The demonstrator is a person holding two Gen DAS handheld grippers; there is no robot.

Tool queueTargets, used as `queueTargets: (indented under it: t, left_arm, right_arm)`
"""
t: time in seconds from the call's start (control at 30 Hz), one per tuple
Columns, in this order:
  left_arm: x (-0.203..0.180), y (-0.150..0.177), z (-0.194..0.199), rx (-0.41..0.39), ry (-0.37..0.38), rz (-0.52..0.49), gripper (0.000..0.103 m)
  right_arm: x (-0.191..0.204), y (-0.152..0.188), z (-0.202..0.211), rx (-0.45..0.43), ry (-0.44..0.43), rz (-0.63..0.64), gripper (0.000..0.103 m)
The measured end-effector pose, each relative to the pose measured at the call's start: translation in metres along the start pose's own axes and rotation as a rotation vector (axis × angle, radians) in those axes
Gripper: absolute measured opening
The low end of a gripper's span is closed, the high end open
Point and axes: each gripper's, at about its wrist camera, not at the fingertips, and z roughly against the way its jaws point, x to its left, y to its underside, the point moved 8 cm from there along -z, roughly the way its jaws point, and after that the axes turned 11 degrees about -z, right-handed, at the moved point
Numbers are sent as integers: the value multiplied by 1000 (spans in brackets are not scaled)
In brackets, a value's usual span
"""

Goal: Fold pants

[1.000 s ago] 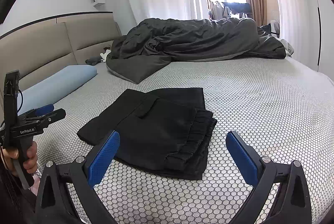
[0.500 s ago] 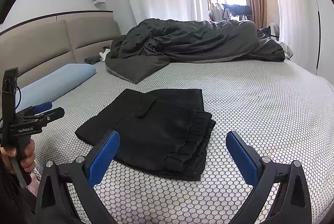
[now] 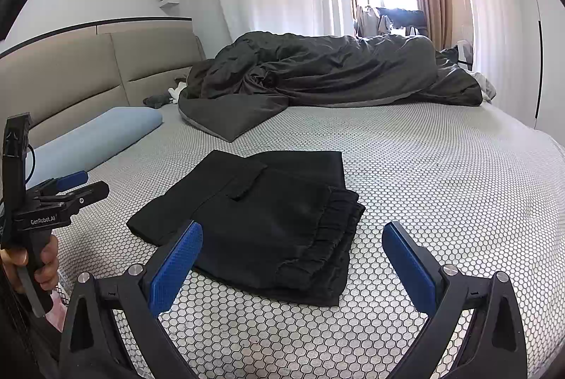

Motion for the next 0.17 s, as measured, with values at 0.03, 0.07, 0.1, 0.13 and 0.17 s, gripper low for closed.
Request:
queueTargets:
  t: [0.03,0.07,0.1,0.13,0.17]
  left_arm:
    - [0,0,0,0,-2,-1,102]
    - [-1,0,1,-1,-2,-1,102]
    - [-1,0,1,-2,-2,0,102]
    - [-1,-1,1,-2,-2,0,103]
    - [-1,0,1,-2,-2,1,102]
  right_arm:
    - [0,0,0,2,0,1,103]
    - [-1,0,0,1,1,2,103]
    - [-1,0,0,2,1,2,103]
    - [0,0,0,2,0,2,103]
    - [-1,0,0,2,0,2,103]
